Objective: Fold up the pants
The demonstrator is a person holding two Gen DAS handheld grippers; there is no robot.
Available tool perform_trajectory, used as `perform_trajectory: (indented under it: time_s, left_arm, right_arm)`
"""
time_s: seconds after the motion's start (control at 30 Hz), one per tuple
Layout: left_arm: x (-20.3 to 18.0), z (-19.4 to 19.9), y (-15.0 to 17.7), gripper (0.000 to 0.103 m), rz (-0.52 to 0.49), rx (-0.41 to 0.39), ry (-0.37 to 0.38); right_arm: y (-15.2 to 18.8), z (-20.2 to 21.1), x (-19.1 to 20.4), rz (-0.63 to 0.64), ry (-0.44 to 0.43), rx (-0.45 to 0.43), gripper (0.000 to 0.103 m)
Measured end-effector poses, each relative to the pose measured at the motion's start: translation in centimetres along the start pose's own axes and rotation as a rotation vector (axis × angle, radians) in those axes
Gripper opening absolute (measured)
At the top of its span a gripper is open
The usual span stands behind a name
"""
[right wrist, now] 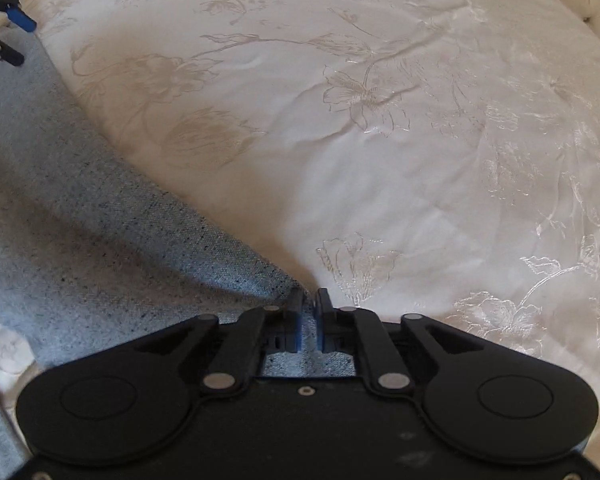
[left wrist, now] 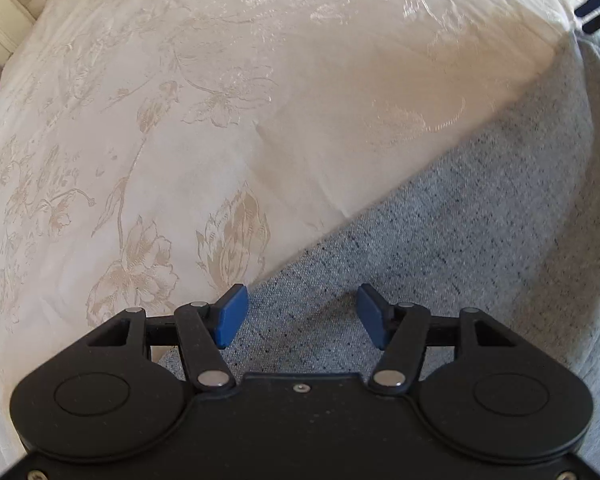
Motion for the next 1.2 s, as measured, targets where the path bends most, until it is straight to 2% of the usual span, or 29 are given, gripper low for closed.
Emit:
perform_trajectory:
  time_s: [0.07, 0.1, 0.17, 0.27, 0.37, 0.43, 0.57, 0.6, 0.63, 0.67, 0.7, 0.73, 0.77, 0.83, 0.97, 1.13, 1.2]
  left_arm:
    - [-0.4, -0.7, 0.4, 0.065, -0.038, 0.012, -0.006]
    - [-0.6, -1.0, 0.6, 0.066, -0.054, 0.021, -0.014]
    - [-0.9, -1.5, 0.7, 0.067, -0.076, 0.02, -0.022]
    - [-0.9, -2.1, 0.9, 0.073, -0.079, 0.012, -0.032]
    - [-0.4, -2.5, 1.3, 0.085, -0.058, 0.005, -0.041]
    - [0.1, -2.9, 1.7, 0.093, -0.028, 0.015, -0.036]
    - [1.2, -3.8, 2.2, 0.094, 0.04, 0.059, 0.008]
    - [1.4, -3.9, 2.1, 0.083, 0.049, 0.059, 0.033]
    - [1.4, -3.6, 2.0, 0.06, 0.045, 0.049, 0.067]
    - [1.1, -2.9, 1.9, 0.044, 0.032, 0.028, 0.086]
    - [1.1, -2.4, 1.8, 0.007, 0.011, 0.015, 0.061]
    - [1.2, -1.7, 1.7, 0.007, -0.009, -0.001, 0.033]
    - [1.3, -1.0, 1.7, 0.007, -0.016, -0.026, 0.007]
    - [1.7, 0.5, 1.6, 0.007, -0.008, -0.076, -0.049]
    - [3.3, 4.7, 1.6, 0.007, 0.025, -0.182, -0.218]
    - [2.9, 11.7, 2.4, 0.007, 0.05, -0.295, -0.348]
    - [2.2, 14.8, 4.1, 0.007, 0.049, -0.34, -0.378]
  right_arm:
    - [0.2, 2.0, -1.0, -0.011, -0.043, -0.044, 0.032]
    - [0.4, 2.8, -1.5, -0.001, -0.043, -0.054, 0.034]
    - [1.4, 3.9, -2.5, 0.036, -0.049, -0.026, 0.036]
    - [3.8, 3.8, -4.3, 0.054, -0.073, 0.08, 0.037]
    - [7.1, 3.0, -4.8, 0.082, -0.072, 0.159, 0.037]
    - [7.8, 1.3, -4.9, 0.129, -0.041, 0.187, 0.037]
    - [8.6, -1.0, -4.5, 0.15, -0.059, 0.23, 0.04]
    - [8.6, -1.2, -4.4, 0.146, -0.06, 0.234, 0.041]
    - [8.7, -1.2, -4.3, 0.135, -0.068, 0.241, 0.04]
    - [8.0, -1.5, -4.2, 0.106, -0.109, 0.258, 0.023]
    - [7.2, -1.3, -4.0, 0.061, -0.161, 0.282, 0.009]
    - [7.3, -0.8, -3.9, 0.04, -0.183, 0.299, 0.005]
    - [7.1, -0.3, -3.9, 0.077, -0.166, 0.29, 0.005]
    - [6.7, 1.2, -4.5, 0.173, -0.053, 0.257, 0.004]
    - [4.5, 5.5, -5.5, 0.104, 0.101, 0.09, 0.004]
    - [3.8, 10.7, -2.0, 0.216, 0.266, -0.039, 0.004]
    - [4.0, 13.1, -0.6, 0.256, 0.326, -0.088, 0.004]
Point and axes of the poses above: each gripper's, at about its wrist camera, not at the fingertips, and z roughly against the way its jaws point, x to its left, y to its underside, the point moved 10 cm from there along -z, roughly the way its jaws point, and after that the axes turned 5 degrees about -y, right-handed, at the moved point
